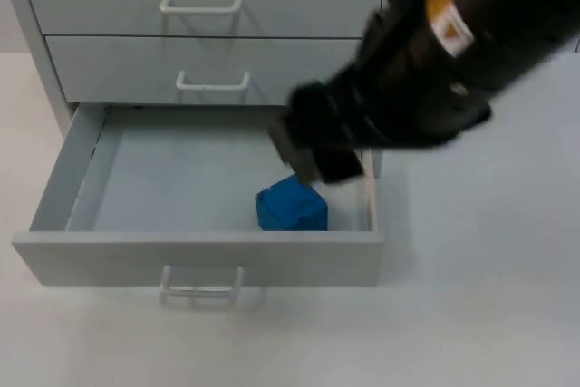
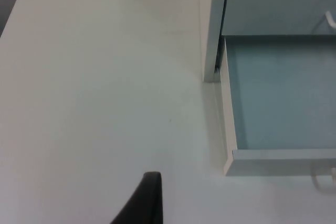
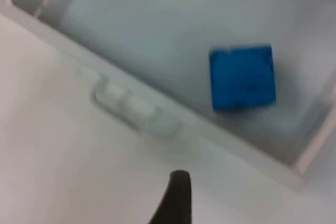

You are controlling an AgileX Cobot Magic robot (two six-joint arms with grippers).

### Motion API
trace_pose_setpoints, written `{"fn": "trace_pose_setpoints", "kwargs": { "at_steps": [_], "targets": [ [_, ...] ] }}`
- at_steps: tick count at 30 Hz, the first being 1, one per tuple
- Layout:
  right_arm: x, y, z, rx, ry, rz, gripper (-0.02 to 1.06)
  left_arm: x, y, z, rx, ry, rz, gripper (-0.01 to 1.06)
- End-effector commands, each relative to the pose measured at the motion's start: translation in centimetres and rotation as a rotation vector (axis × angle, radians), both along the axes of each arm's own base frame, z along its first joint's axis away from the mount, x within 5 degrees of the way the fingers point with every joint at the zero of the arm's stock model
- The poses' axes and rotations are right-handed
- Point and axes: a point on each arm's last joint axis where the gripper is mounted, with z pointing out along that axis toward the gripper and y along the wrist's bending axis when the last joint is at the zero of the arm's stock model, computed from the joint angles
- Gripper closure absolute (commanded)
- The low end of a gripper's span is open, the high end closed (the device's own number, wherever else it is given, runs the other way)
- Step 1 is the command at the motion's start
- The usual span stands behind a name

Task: Open the drawer with the left hand, place the block into the drawer with the right hand, then close the drawer with the left hand.

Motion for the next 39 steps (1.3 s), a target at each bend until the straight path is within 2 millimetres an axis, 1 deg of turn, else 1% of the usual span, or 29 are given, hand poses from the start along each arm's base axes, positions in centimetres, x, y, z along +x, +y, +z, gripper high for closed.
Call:
{"fn": "trace_pose_setpoints", "kwargs": {
  "at_steps": [1, 3, 7, 10, 11, 14, 15, 16, 17, 21, 22, 23, 24, 26, 27, 30, 33, 34, 36, 39],
  "targets": [
    [-0.9, -0.7, -0.1, 0.014, 0.0, 0.012, 0.31, -0.1, 0.0, 0.1, -0.003, -0.014, 0.008, 0.0],
    [-1.2, -1.3, -0.8, 0.0, 0.013, 0.008, 0.31, -0.1, 0.0, 0.1, -0.003, -0.014, 0.008, 0.0],
    [-1.2, -1.7, -1.0, -0.034, 0.022, 0.001, 0.31, -0.1, 0.0, 0.1, -0.003, -0.014, 0.008, 0.0],
    [-0.5, -2.9, -1.1, -0.075, 0.026, -0.039, 0.31, -0.1, 0.0, 0.1, -0.003, -0.014, 0.008, 0.0],
    [-0.5, -2.9, -1.1, -0.075, 0.026, -0.039, 0.31, -0.1, 0.0, 0.1, -0.003, -0.014, 0.008, 0.0],
    [1.1, -5.3, -1.8, -0.106, 0.053, -0.131, 0.31, -0.1, 0.0, 0.1, -0.003, -0.014, 0.008, 0.0],
    [1.6, -6.4, -2.2, -0.12, 0.065, -0.163, 0.31, -0.1, 0.0, 0.1, -0.003, -0.014, 0.008, 0.0],
    [2.3, -7.9, -2.8, -0.141, 0.079, -0.202, 0.31, -0.1, 0.0, 0.1, -0.003, -0.014, 0.008, 0.0],
    [2.3, -7.9, -2.8, -0.141, 0.079, -0.202, 0.31, -0.1, 0.0, 0.1, -0.003, -0.014, 0.008, 0.0],
    [3.8, -12.5, -4.2, -0.18, 0.137, -0.329, 0.31, -0.1, 0.0, 0.1, -0.003, -0.014, 0.008, 0.0],
    [3.8, -12.5, -4.2, -0.18, 0.137, -0.329, 0.31, -0.1, 0.0, 0.1, -0.003, -0.014, 0.008, 0.0],
    [4.0, -13.0, -4.3, -0.18, 0.145, -0.34, 0.31, -0.1, 0.0, 0.1, -0.006, -0.014, 0.007, 0.0],
    [4.3, -14.4, -4.7, -0.181, 0.176, -0.365, 0.31, -0.1, 0.0, 0.1, -0.006, -0.014, 0.007, 0.0],
    [4.6, -16.4, -4.8, -0.171, 0.198, -0.411, 0.31, -0.1, 0.0, 0.1, -0.008, -0.014, 0.007, 0.0],
    [4.6, -16.4, -4.8, -0.171, 0.198, -0.411, 0.31, -0.1, 0.0, 0.1, -0.008, -0.014, 0.007, 0.0],
    [4.6, -19.5, -3.8, -0.15, 0.178, -0.492, 0.31, -0.1, 0.0, 0.1, -0.01, -0.015, 0.007, 0.0],
    [4.0, -22.0, -1.8, -0.121, 0.154, -0.556, 0.31, 0.0, 0.0, 0.1, -0.009, -0.021, 0.008, 0.0],
    [4.0, -22.0, -1.8, -0.121, 0.154, -0.556, 0.31, 0.0, 0.0, 0.1, -0.009, -0.021, 0.008, 0.0],
    [3.4, -22.9, -0.5, -0.102, 0.129, -0.559, 0.31, 0.0, 0.0, 0.1, -0.014, -0.021, 0.007, 0.0],
    [2.1, -23.3, 1.6, -0.102, 0.077, -0.561, 0.31, 0.0, 0.0, 0.1, -0.016, -0.021, 0.006, 0.0]
  ]
}}
